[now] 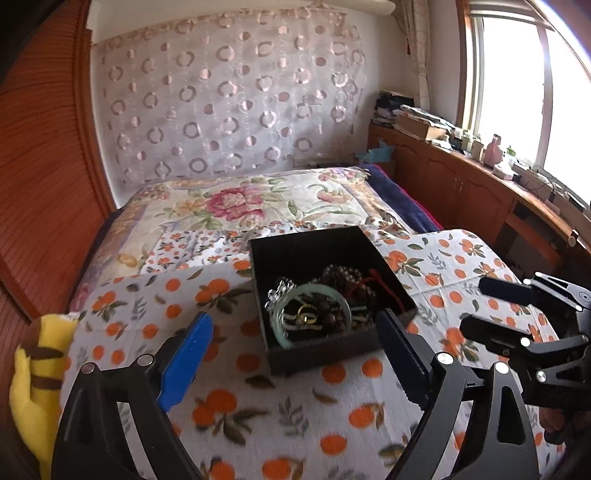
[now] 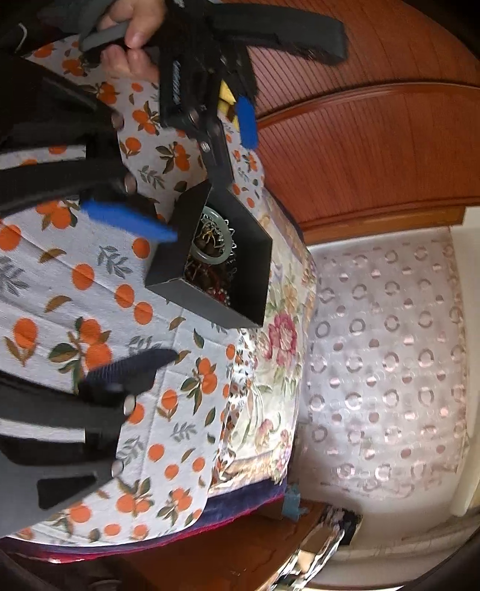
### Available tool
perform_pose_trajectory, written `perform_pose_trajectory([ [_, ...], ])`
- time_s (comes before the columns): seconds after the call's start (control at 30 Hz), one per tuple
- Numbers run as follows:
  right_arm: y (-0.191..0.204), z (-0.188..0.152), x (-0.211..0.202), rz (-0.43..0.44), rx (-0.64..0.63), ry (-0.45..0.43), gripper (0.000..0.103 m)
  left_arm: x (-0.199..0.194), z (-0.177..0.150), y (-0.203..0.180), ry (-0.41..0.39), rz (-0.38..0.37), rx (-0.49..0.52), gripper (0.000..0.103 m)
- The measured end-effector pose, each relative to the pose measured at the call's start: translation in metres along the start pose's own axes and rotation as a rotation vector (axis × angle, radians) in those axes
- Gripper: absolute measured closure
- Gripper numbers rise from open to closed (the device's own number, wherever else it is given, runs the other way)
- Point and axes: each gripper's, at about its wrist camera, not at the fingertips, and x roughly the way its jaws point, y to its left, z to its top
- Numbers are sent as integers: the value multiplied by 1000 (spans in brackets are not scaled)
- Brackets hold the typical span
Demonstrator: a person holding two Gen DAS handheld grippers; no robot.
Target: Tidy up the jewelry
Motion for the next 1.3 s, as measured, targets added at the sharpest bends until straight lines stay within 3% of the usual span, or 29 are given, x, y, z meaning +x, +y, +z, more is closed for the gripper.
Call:
perform_pose_trajectory([
  [0.07, 3, -4, -13, -34, 15, -25, 19, -13, -5, 0, -4, 12, -5, 15],
  [0.1, 4, -5, -22, -49, 28, -44, 12, -19, -9, -1, -4, 14, -6, 7],
  [0.2, 8, -10, -43, -82, 52, -94, 2, -48, -21, -1, -39, 37, -11, 7],
  [0.37, 16, -20, -81, -117, 113, -145, 2, -84, -36, 1, -66, 42, -42, 7],
  [0.73, 37, -43, -140, -167, 97, -216, 2, -136, -66, -4, -84, 58, -39, 7],
  [1.3, 49, -53, -149, -170, 89, -229, 2, -159, -72, -10, -128, 44, -32, 7],
])
